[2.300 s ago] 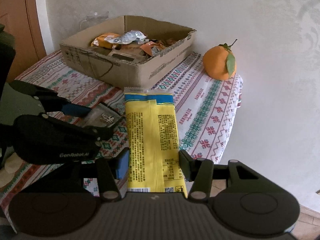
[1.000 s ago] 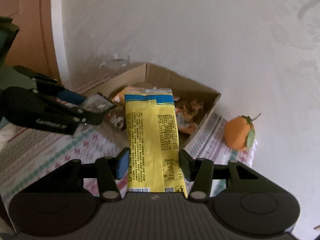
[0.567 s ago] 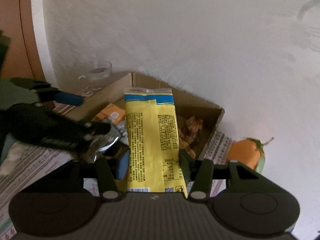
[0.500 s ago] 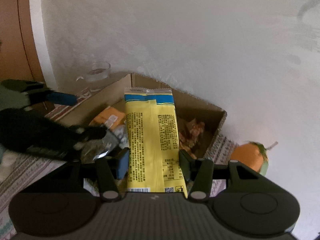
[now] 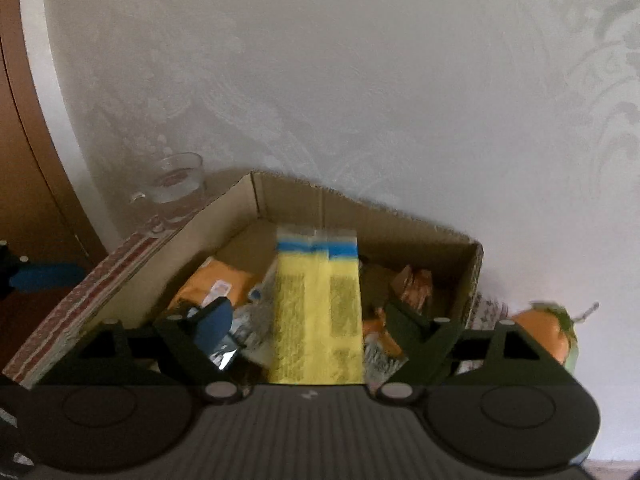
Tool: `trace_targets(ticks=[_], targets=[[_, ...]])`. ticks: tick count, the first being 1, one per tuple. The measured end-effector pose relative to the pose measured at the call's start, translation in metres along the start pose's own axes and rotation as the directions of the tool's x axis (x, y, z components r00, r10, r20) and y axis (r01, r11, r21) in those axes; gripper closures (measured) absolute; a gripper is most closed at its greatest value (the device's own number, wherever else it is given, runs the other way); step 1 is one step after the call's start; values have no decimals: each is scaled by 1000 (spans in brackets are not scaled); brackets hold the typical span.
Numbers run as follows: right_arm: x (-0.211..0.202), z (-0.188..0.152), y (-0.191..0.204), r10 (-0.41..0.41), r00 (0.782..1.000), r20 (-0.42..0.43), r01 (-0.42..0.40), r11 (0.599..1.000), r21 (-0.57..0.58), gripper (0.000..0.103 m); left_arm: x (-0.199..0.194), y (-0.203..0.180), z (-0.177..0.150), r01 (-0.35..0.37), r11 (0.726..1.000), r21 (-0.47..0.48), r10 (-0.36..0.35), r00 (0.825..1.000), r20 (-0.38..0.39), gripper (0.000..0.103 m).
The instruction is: Organize snacks
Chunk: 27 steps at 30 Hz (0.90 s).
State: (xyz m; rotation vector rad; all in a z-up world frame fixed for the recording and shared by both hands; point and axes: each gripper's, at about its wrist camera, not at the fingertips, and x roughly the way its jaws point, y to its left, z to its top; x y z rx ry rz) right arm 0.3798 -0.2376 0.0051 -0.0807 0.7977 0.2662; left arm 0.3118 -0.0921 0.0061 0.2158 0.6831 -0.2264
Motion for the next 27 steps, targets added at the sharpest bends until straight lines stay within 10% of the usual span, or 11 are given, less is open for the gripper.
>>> trace_targets(ticks=[14,27], targets=[[-88,-47,38,-168,986,-8,168,978,125,0,-61,5,-48,-40,998,-52,41,999,20,5],[-140,-131,106,-445,893,-64,447,865,226,0,-123,25,-94,-148,978,-149,144,989,-40,5]])
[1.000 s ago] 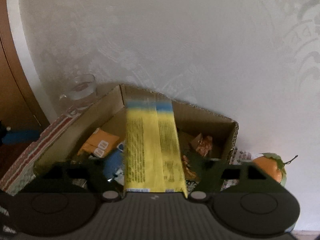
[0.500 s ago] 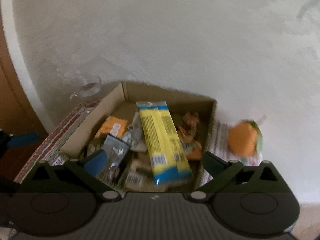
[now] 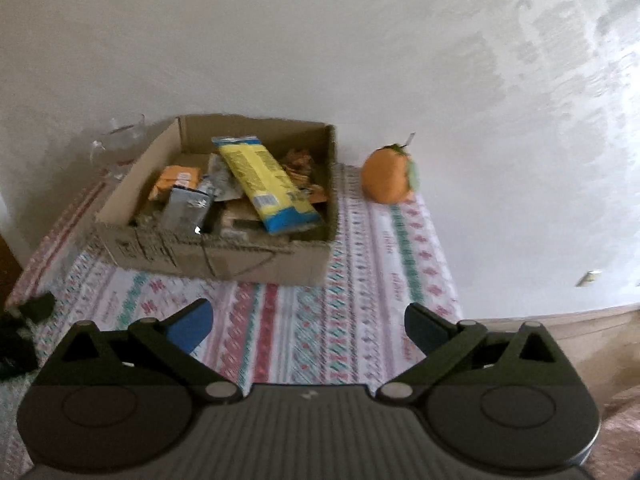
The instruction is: Organize snacks
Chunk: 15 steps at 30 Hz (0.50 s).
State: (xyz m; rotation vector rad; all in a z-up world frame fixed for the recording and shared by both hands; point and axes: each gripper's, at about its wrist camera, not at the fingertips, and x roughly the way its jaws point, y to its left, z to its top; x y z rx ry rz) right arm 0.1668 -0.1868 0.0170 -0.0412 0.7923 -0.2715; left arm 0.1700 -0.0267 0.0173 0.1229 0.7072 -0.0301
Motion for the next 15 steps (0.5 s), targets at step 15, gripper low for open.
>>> trace_targets(ticks=[15], targets=[[-60,-5,1,12,992,127,-17,999,34,0,-38,-8,15,-12,1000,28,10,998,69,5]])
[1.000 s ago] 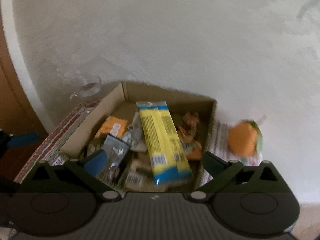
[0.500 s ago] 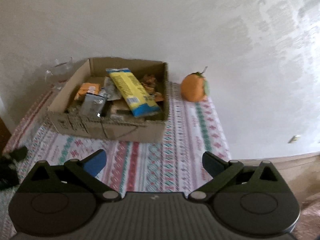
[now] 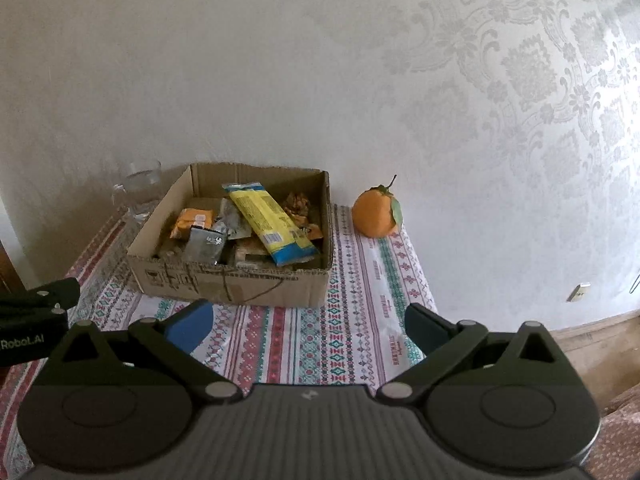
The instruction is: Organize snacks
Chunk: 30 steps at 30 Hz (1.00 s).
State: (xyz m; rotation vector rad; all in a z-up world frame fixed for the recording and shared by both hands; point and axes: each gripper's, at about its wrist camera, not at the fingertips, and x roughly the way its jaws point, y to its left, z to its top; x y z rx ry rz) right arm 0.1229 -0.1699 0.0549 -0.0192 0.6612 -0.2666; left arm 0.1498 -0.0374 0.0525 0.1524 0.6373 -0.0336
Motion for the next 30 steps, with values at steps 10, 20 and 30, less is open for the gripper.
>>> trace_targets(ticks=[10,20,30], targets=[[0,-2,-5,14,1000,-2,-14,1000,28,0,-2,-3,-1,0,1000,14,0,1000,7,5],[-2,-3,-5,24,1000,9,-24,999,28,0,-5,-6,0,18,999,28,-19,1000,13,5],[-2,-2,-7,29,999,14,-30,999,25,0,-6,-6,1,22,999,26,-23,1000,20,5]])
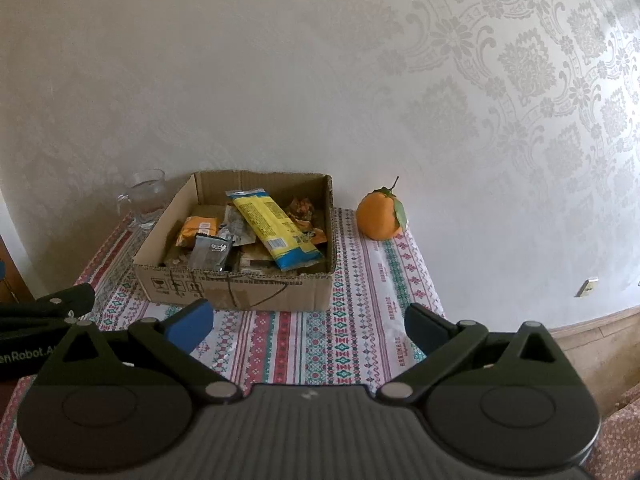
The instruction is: Organize snacks
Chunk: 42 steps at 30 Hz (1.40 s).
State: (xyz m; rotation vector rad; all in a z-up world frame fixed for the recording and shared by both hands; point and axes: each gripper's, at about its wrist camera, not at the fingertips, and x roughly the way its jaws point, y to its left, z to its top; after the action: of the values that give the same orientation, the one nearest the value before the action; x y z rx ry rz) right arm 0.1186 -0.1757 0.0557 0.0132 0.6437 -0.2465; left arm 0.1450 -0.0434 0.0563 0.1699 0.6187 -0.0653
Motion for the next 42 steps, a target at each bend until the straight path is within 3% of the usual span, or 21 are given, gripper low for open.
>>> trace_targets(ticks=[42], targets=[[3,-1,-4,27,1000,-12,-27,1000,-7,0,5,-1,0,20,1000,10,-19,1000,-19,5]])
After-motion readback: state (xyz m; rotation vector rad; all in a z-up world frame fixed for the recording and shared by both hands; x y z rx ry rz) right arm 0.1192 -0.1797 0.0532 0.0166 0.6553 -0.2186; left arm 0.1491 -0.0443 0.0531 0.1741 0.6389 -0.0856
